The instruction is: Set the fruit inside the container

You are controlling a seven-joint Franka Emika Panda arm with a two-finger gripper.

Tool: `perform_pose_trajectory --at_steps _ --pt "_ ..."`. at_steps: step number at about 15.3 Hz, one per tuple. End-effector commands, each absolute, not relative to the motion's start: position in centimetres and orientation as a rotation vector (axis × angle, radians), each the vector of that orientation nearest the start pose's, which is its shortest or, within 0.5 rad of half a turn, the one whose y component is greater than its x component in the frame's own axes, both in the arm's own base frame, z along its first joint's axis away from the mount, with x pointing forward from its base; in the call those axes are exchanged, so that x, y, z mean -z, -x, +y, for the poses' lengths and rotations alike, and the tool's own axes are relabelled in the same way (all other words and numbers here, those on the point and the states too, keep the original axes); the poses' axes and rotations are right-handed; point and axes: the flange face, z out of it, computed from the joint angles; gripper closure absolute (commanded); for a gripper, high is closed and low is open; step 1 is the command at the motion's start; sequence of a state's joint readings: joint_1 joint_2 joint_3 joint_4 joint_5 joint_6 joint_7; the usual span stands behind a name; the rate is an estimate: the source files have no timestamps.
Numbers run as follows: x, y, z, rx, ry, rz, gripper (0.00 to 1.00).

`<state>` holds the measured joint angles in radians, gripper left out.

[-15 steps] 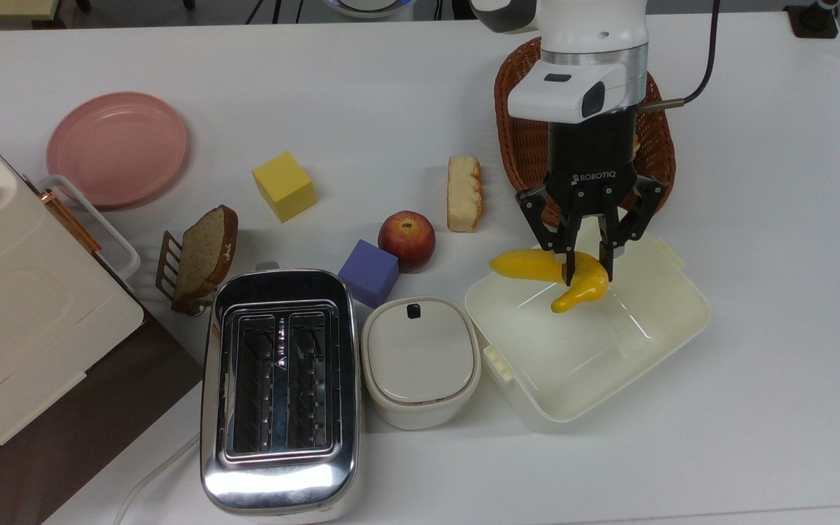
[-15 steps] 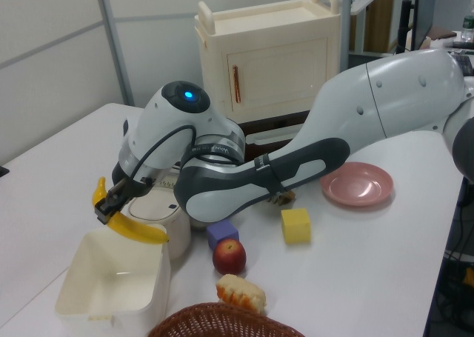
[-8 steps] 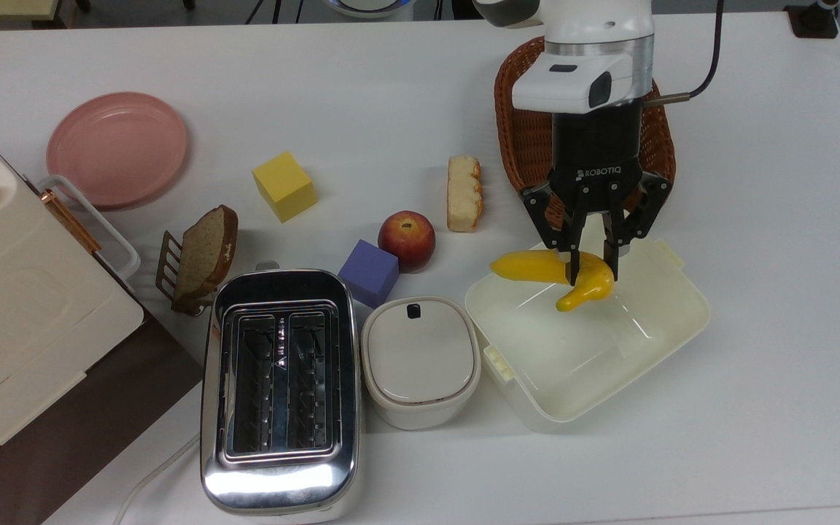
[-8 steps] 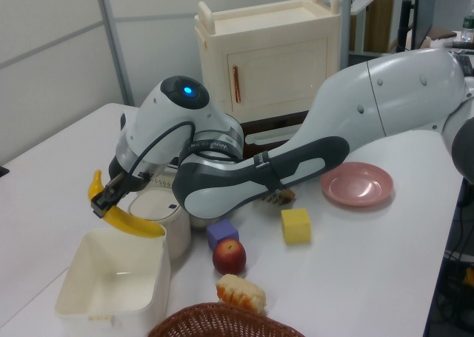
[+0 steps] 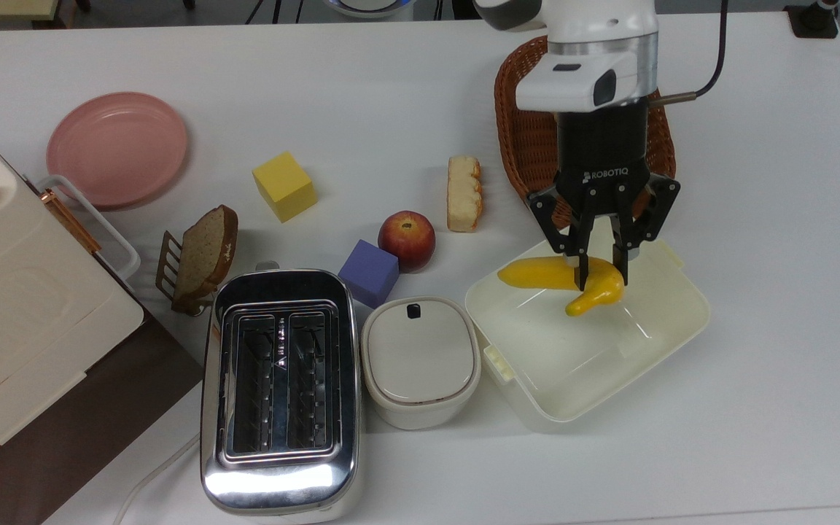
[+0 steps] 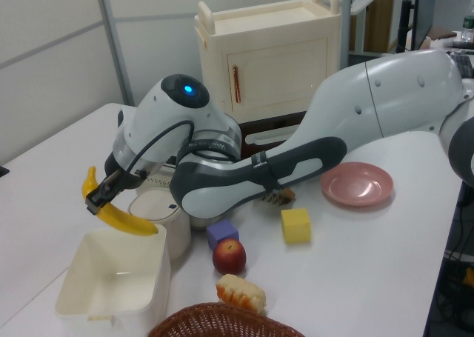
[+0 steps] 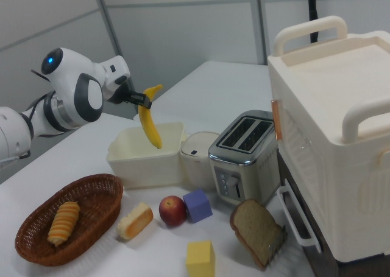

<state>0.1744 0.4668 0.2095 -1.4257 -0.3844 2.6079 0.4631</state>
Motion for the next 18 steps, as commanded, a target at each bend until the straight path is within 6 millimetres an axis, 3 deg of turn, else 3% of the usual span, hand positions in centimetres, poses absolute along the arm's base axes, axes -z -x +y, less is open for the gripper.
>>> perform_pose_trajectory --at_steps 1,8,9,10,11,12,18 --pt "-50.1 -70.2 26.2 1.162 2.826 -0.186 0.97" --pt "-48.6 -70.0 27.1 1.166 2.824 -0.240 0.97" --pt "-48.4 -69.8 27.5 1.162 2.827 -0.254 0.90" --pt "-48.4 -69.8 27.6 1.166 2.829 -0.263 0.65" --pt "-48.2 -69.7 27.6 1.179 2.846 -0.299 0.14" --pt "-47.5 -69.5 27.8 1.199 2.872 -0.360 0.00" --pt "-47.3 -69.4 27.7 1.215 2.885 -0.333 0.00"
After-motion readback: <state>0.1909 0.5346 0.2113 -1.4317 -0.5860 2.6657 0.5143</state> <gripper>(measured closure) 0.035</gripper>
